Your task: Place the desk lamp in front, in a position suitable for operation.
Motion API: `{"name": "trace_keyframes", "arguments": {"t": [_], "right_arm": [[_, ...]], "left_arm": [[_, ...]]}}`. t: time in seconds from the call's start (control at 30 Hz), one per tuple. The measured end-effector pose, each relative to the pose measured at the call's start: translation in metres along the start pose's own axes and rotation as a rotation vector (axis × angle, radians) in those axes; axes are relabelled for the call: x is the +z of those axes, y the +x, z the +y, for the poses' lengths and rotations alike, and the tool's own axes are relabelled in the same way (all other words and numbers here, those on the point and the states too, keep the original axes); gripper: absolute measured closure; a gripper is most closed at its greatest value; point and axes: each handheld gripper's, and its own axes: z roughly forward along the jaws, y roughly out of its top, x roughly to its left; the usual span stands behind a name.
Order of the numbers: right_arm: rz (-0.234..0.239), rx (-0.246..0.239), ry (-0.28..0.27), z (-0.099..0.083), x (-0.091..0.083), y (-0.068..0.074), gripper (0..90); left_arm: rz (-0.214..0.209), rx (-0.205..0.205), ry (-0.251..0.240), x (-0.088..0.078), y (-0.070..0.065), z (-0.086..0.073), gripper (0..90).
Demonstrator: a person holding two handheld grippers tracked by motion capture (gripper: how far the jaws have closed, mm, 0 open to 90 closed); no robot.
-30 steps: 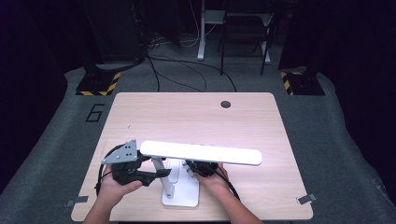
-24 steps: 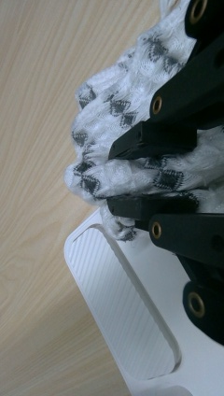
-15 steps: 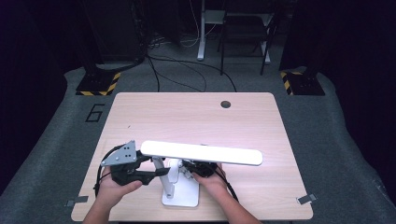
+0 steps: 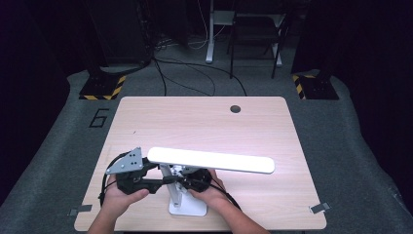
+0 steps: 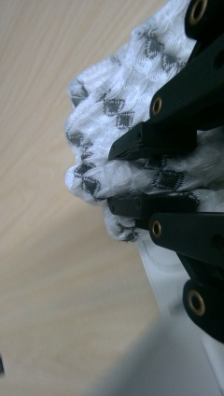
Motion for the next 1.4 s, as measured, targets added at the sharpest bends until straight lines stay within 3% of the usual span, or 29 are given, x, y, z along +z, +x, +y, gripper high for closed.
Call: {"name": "trace_keyframes", "arguments": {"t": [0.17,0.3,0.4,0.47,0.53,0.67,0.77,0.87,0.93,1.1,1.2,1.23,1.4], "right_arm": [[-0.089,0.073,0.006,0.006,0.008,-0.017,73.4],[-0.085,0.119,0.016,0.008,0.01,-0.026,73.4],[-0.096,0.128,0.001,0.006,0.009,-0.021,73.6],[-0.094,0.078,0.004,0.004,0.005,-0.013,73.8],[-0.051,0.057,0.009,0.001,0.0,-0.001,73.8],[0.04,-0.042,0.016,-0.007,-0.012,0.02,74.0],[0.057,-0.078,0.012,-0.01,-0.015,0.021,74.2],[0.061,-0.061,0.018,-0.009,-0.015,0.018,74.2],[0.034,-0.054,0.014,-0.006,-0.011,0.011,74.1],[-0.061,0.04,0.003,-0.001,-0.002,-0.008,74.2],[-0.084,0.058,0.007,0.001,0.0,-0.016,74.1],[-0.099,0.093,0.014,0.002,0.002,-0.02,73.9],[-0.108,0.151,0.013,0.001,0.001,-0.032,73.6]], "left_arm": [[0.0,0.0,0.006,0.0,0.0,0.0,53.3],[0.007,-0.001,0.004,0.0,0.0,0.0,53.4],[0.002,0.002,0.006,0.0,0.0,0.0,53.5],[0.006,0.003,0.002,0.0,-0.001,0.0,53.6],[0.007,0.004,0.0,0.001,-0.001,0.0,53.6],[0.009,0.01,0.007,0.002,-0.003,0.001,53.6],[0.008,0.015,0.013,0.002,-0.003,0.001,53.5],[0.007,0.013,0.013,0.002,-0.003,0.001,53.5],[0.009,0.007,0.005,0.002,-0.003,0.001,53.5],[0.006,0.008,0.003,0.002,-0.003,0.001,53.5],[0.005,0.007,0.0,0.002,-0.003,0.0,53.4],[0.006,0.006,0.001,0.002,-0.003,0.0,53.5],[0.014,0.006,0.007,0.002,-0.004,0.001,53.6]]}}
